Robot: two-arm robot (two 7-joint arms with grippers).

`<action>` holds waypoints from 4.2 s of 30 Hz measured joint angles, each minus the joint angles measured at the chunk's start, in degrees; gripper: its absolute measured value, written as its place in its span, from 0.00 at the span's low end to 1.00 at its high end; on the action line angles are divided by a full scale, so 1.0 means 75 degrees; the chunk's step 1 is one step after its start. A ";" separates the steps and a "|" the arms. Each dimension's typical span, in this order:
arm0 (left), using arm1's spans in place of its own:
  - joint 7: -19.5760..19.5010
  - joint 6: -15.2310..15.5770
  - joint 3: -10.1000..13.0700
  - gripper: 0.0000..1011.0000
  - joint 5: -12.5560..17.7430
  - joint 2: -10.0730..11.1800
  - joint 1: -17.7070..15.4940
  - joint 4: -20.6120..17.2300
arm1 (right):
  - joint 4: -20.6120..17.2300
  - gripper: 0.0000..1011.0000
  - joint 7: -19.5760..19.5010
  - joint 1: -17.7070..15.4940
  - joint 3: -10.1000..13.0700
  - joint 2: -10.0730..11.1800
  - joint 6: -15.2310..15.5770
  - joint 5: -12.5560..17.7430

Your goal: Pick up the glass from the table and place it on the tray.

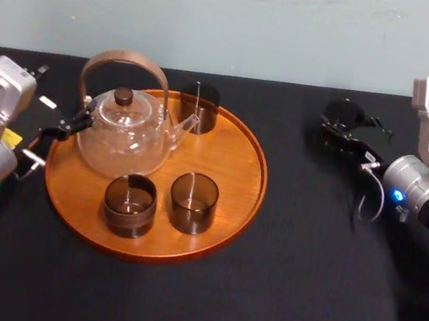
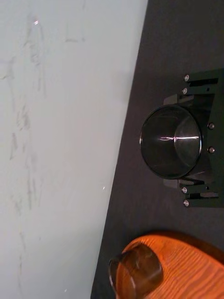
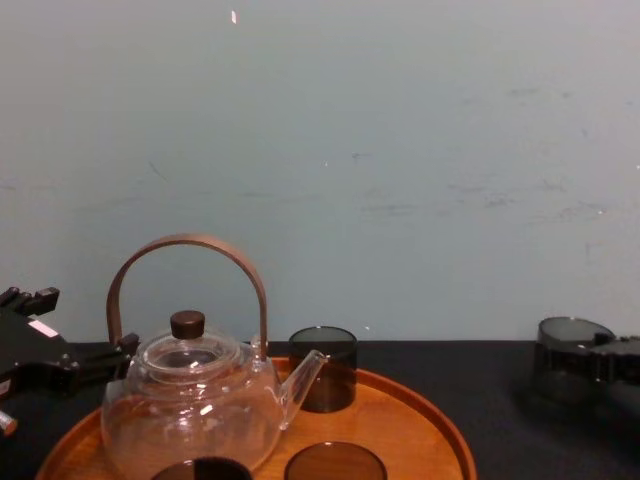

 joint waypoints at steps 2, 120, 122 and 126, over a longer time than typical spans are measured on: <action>0.0001 0.0000 0.0000 1.00 0.0000 0.0000 0.0000 0.0000 | -0.0249 0.90 -0.0019 -0.0091 -0.0033 0.0019 0.0084 0.0010; 0.0000 0.0000 0.0001 1.00 0.0000 0.0000 0.0000 0.0000 | -0.0650 0.99 0.0369 -0.0064 -0.1853 -0.0578 0.0560 0.0498; 0.0000 0.0000 0.0000 1.00 0.0000 0.0000 0.0000 0.0000 | -0.0657 0.99 0.0384 -0.0074 -0.1838 -0.0576 0.0600 0.0524; 0.0000 0.0000 0.0001 1.00 0.0000 0.0000 0.0000 0.0000 | -0.0706 0.99 0.0394 -0.0102 -0.1817 -0.0557 0.0703 0.0567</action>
